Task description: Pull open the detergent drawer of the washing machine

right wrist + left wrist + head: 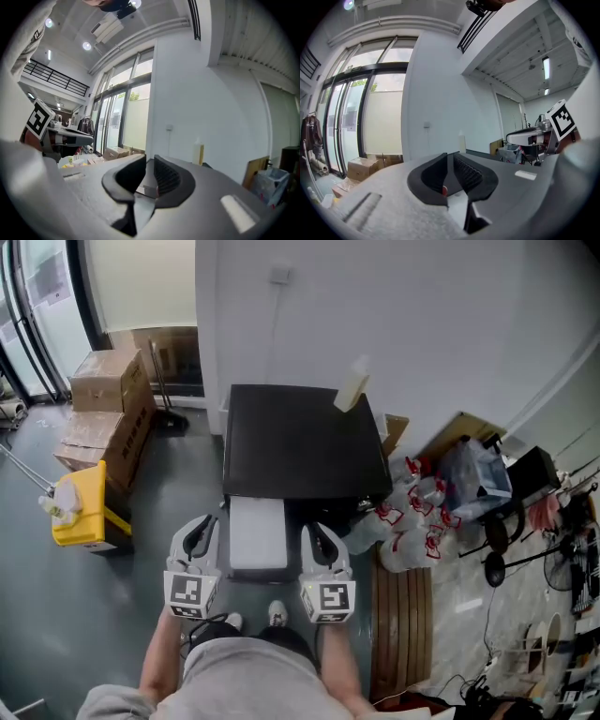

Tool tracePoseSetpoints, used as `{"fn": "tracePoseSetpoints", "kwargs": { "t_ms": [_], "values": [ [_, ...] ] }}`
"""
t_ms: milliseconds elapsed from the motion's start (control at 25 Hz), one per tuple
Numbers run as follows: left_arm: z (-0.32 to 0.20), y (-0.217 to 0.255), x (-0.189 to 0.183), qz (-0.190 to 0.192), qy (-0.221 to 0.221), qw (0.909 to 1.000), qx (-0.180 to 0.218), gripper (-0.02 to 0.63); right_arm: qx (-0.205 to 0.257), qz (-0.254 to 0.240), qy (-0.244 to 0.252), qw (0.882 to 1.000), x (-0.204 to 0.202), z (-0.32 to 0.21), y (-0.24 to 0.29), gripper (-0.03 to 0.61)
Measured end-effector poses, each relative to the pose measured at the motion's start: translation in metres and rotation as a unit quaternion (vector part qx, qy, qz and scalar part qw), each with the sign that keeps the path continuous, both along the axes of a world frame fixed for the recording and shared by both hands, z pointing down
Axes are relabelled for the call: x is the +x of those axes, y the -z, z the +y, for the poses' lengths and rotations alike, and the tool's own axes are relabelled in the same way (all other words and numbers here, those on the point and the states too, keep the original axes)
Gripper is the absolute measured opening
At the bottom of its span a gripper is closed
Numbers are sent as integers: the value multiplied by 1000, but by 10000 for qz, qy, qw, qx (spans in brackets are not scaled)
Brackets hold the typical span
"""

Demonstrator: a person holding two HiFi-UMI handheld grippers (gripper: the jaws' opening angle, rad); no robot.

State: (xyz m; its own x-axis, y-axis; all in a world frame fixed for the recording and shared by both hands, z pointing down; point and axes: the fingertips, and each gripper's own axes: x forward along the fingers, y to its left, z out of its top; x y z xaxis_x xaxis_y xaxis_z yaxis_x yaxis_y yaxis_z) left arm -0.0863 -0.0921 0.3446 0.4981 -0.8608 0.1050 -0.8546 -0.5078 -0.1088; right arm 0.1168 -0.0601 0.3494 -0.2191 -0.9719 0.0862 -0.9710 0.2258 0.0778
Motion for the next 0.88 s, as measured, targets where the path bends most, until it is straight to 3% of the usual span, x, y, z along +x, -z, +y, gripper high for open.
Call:
{"fn": "tracePoseSetpoints", "kwargs": {
  "t_ms": [200, 880],
  "values": [
    [-5, 8, 1, 7, 90, 10000, 19, 21, 87, 85, -39, 9999, 6, -5, 8, 7],
    [-16, 10, -2, 25, 87, 9999, 91, 11, 98, 156, 80, 9998, -2, -15, 5, 6]
  ]
}}
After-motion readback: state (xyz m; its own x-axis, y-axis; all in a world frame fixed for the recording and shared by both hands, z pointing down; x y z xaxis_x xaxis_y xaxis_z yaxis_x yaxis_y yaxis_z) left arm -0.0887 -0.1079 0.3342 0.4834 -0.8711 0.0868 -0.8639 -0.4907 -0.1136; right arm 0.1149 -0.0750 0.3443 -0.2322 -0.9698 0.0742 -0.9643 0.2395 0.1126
